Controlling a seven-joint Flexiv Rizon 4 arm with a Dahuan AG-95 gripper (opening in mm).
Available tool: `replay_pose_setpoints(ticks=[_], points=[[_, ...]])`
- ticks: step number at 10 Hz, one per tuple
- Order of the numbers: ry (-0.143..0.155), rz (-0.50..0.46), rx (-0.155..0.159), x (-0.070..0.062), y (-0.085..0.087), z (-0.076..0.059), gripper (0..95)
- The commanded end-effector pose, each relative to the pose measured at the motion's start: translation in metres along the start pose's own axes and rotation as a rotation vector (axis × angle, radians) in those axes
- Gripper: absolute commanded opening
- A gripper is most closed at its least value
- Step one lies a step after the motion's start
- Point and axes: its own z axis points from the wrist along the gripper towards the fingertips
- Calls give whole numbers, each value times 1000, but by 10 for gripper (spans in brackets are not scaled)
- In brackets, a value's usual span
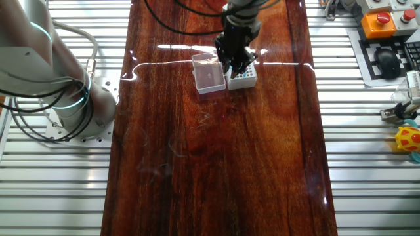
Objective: Insert a medium pipette tip into the holder for medium pipette tips
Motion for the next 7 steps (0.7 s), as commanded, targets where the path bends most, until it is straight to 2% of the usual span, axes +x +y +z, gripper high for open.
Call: replay_pose_setpoints(ticks=[1, 2, 3, 4, 7], points=[[-31, 18, -25, 3, 2, 1, 190], [-57, 36, -44, 4, 2, 1, 0], [-84, 54, -64, 4, 2, 1, 0], [-98, 63, -74, 3, 2, 1, 0], [-113, 75, -79, 3, 2, 1, 0]])
